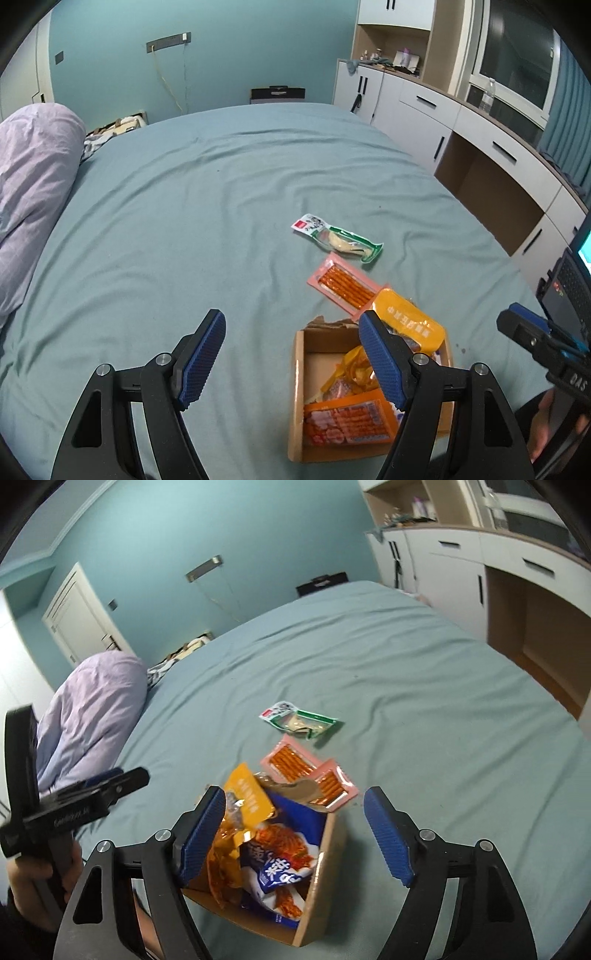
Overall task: Organize snacks
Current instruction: 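Drop the yellow pouch into the box with the left gripper while the right drops the orange packet, then move both open grippers toward the green packet and pink sticks on the bed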
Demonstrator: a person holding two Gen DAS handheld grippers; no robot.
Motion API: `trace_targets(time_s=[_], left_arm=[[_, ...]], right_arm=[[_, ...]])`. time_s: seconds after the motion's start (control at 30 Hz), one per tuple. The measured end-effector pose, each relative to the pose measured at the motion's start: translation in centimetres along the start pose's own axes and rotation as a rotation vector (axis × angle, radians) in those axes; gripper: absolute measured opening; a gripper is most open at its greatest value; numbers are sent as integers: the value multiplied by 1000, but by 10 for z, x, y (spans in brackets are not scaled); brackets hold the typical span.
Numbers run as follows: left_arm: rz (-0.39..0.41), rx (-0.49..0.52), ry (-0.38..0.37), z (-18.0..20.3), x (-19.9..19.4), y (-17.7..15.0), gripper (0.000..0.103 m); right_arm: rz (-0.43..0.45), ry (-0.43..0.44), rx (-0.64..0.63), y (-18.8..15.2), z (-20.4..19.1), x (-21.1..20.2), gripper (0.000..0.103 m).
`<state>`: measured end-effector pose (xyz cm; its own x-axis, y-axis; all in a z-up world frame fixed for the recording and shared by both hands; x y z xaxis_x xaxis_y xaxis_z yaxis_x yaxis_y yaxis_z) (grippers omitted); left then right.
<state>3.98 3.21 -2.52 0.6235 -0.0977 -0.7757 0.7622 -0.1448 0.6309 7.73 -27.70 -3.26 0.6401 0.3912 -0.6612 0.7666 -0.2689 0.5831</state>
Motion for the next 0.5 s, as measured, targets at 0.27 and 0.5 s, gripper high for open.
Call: trace_targets(time_s=[0.27,0.5], left_arm=[[-12,17,-13,6,0,0,75],[-34,14,-37,11,1,-1,75]], right_arm=[[-12,-24,-17,-32,-50,7,77],[-1,-75,-80,-25,-54,23,77]])
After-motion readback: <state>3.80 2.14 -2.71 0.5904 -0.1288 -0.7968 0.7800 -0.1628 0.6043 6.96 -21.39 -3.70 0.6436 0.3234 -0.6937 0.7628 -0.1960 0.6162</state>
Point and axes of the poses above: each gripper's, at about its wrist camera, not at the fingertips, and x roughly the way its jaws point, z to its right, y to its top, the point moved 10 cm from there along x, roughly the way its jaws point, and after that the axes turned 8 degrees about x, right-handed, at the moved point
